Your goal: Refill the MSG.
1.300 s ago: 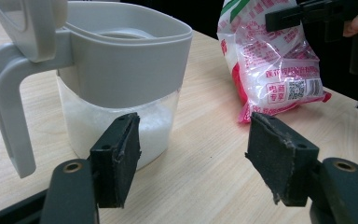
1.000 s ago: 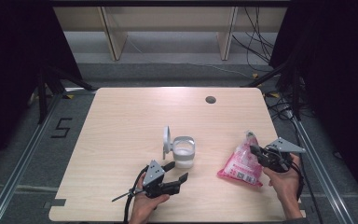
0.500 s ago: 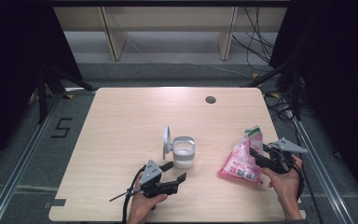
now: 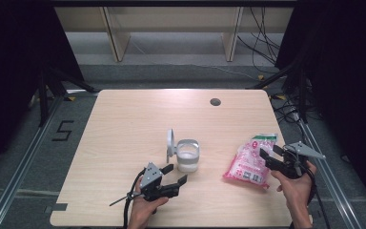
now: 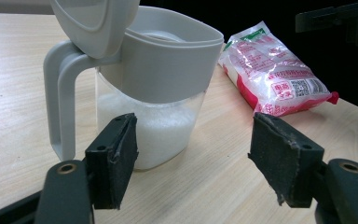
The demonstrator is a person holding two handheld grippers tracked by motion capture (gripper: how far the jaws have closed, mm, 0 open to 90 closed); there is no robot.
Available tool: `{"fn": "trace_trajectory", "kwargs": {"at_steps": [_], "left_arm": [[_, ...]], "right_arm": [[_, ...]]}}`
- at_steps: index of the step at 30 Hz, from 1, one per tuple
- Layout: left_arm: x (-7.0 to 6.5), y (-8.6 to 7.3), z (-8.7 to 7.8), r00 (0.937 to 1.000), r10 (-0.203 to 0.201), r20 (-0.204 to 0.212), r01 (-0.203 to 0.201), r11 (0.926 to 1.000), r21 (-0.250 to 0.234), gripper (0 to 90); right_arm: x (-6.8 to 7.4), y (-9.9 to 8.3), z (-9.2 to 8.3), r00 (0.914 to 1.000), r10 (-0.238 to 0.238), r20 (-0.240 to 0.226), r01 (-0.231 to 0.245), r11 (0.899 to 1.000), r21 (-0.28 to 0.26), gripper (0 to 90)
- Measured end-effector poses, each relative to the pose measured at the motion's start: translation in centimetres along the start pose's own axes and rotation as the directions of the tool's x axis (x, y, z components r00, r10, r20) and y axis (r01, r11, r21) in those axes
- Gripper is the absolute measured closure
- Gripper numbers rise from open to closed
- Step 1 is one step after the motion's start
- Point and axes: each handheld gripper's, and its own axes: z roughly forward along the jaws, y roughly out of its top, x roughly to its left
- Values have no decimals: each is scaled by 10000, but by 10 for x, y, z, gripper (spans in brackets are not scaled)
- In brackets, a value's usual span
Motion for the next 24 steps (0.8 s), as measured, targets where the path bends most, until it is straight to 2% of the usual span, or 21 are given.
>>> {"fn": "trace_trajectory", "kwargs": {"at_steps": [2, 3, 5, 6, 7, 8, 9, 10, 11, 12, 15, 16, 17, 18, 19, 21, 22, 23, 24], "left_arm": [[0, 0, 0, 10000, 19, 9, -19, 10000, 19, 313], [0, 0, 0, 10000, 35, 21, -35, 10000, 33, 313], [1, 0, 0, 10000, 34, 52, -34, 10000, -17, 313], [1, 0, 0, 10000, 10, 51, -10, 10000, -54, 313], [2, 0, 0, 10000, -13, 26, 13, 10000, -61, 314], [2, 0, -1, 10000, 3, -56, -3, 10000, -14, 313], [2, 0, -2, 10000, 26, -68, -26, 10000, -5, 314], [2, 0, -2, 10000, 26, -68, -26, 10000, -5, 313], [2, 1, -2, 10000, 19, -80, -19, 10000, -20, 313], [3, 1, -2, 10000, 17, -85, -17, 10000, -15, 313], [3, 1, -2, 10000, 14, -86, -14, 10000, -24, 314], [3, 1, -2, 9999, 20, -101, -21, 10000, -26, 314], [3, 1, -2, 9999, -3, -116, 2, 10000, -27, 314], [4, 1, -3, 9999, -14, -140, 13, 10000, -45, 314], [5, 2, -3, 9999, -63, -132, 61, 9999, -100, 314], [6, 3, -4, 9995, -91, -315, 88, 9999, -76, 304], [6, 4, -4, 9990, -119, -432, 116, 9999, -55, 298], [7, 4, -5, 9989, -89, -465, 86, 9999, -77, 294], [9, 5, -6, 9990, -3, -441, 0, 10000, -58, 292]], "right_arm": [[2, -1, 1, 9999, -100, 61, 99, 9999, 85, 426], [4, -1, 2, 10000, 8, 21, -8, 9999, 125, 426], [5, -1, 3, 9998, -143, -121, 143, 9999, 31, 425], [10, -1, 2, 9998, 33, -179, -30, 9999, 130, 425], [12, -1, 3, 9996, -12, -287, 12, 10000, 12, 425], [12, 0, 4, 9984, -422, -381, 420, 9991, -59, 424], [19, 1, 2, 9987, -102, -500, 106, 9999, 80, 423], [21, 1, 3, 9976, -362, -586, 365, 9993, 38, 422], [25, 1, 4, 9962, -446, -751, 458, 9989, 137, 419], [27, 1, 6, 9928, -791, -903, 796, 9968, 20, 419], [40, 0, 7, 9884, -678, -1361, 754, 9958, 514, 415], [41, 0, 11, 9843, -1078, -1401, 1138, 9929, 354, 415], [43, 0, 12, 9814, -1158, -1534, 1225, 9918, 349, 413], [48, -1, 10, 9827, -904, -1616, 1014, 9929, 615, 413], [49, -1, 12, 9770, -1149, -1794, 1255, 9909, 488, 413], [56, -2, 11, 9755, -1010, -1956, 1148, 9916, 604, 412], [56, -3, 13, 9701, -1268, -2069, 1396, 9890, 489, 410], [58, -4, 14, 9671, -1308, -2183, 1439, 9885, 453, 410], [60, -5, 13, 9671, -1283, -2195, 1458, 9872, 652, 410]]}}
